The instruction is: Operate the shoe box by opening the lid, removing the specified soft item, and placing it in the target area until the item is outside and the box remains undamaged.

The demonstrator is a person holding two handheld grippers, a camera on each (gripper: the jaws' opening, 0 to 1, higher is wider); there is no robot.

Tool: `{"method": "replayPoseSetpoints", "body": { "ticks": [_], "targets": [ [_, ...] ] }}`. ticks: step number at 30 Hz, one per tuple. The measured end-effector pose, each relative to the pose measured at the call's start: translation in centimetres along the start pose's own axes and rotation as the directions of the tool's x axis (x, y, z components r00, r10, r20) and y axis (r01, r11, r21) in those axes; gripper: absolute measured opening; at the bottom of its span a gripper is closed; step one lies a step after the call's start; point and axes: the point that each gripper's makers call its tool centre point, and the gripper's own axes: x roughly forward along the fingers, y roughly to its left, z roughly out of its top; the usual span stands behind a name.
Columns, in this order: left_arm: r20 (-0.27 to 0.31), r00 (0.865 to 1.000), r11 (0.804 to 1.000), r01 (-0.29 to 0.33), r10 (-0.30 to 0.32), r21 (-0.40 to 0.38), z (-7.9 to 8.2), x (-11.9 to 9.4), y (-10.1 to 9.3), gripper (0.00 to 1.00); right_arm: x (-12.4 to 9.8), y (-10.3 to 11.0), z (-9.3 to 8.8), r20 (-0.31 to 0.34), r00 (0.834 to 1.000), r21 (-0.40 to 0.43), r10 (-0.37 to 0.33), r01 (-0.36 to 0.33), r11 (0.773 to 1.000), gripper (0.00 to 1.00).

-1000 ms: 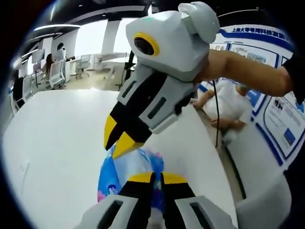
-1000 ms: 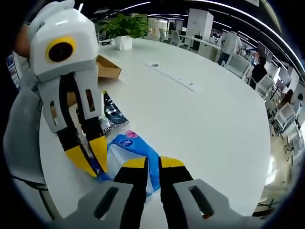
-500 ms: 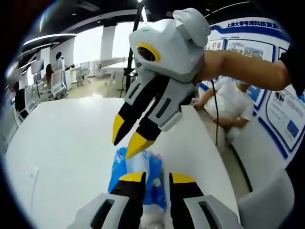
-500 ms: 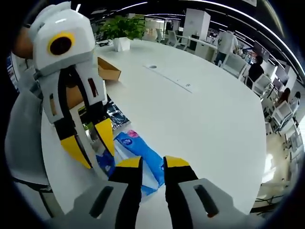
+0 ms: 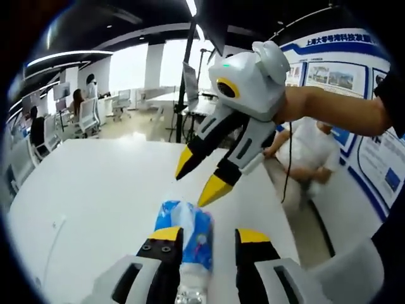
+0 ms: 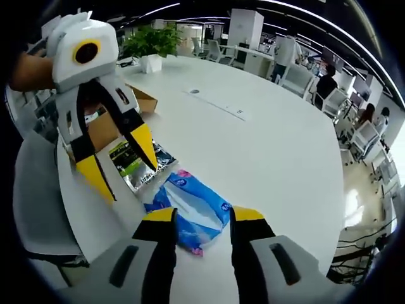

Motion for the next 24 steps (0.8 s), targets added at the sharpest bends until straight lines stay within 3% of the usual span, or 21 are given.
{"method": "replayPoseSetpoints", "body": {
  "ticks": [5,10,18,24],
  "targets": [
    [0.007,1.0,1.0,-0.021,0.021,-0.006,-0.5,-1.9,-0.3,0.37,-0.5,0.8,0.5,0.006,1.0,0.019,-0.021,0.021,1.0,0.38],
    [0.022,0.997,0.997,-0.075,0.075,0.015,-1.0,-4.0,0.0,0.48,-1.4,2.1,1.2,0.017,0.999,0.032,-0.033,0.033,0.999,0.42],
    [0.047,0.989,0.99,-0.139,0.14,-0.02,-1.8,-7.6,0.2,0.59,-2.0,3.4,1.8,0.023,0.999,0.039,-0.049,0.048,0.998,0.5],
    [0.056,0.981,0.981,-0.183,0.186,-0.059,-2.9,-10.2,0.2,0.65,-2.8,5.8,2.2,0.026,0.999,0.05,-0.045,0.044,0.998,0.56]
  ]
}}
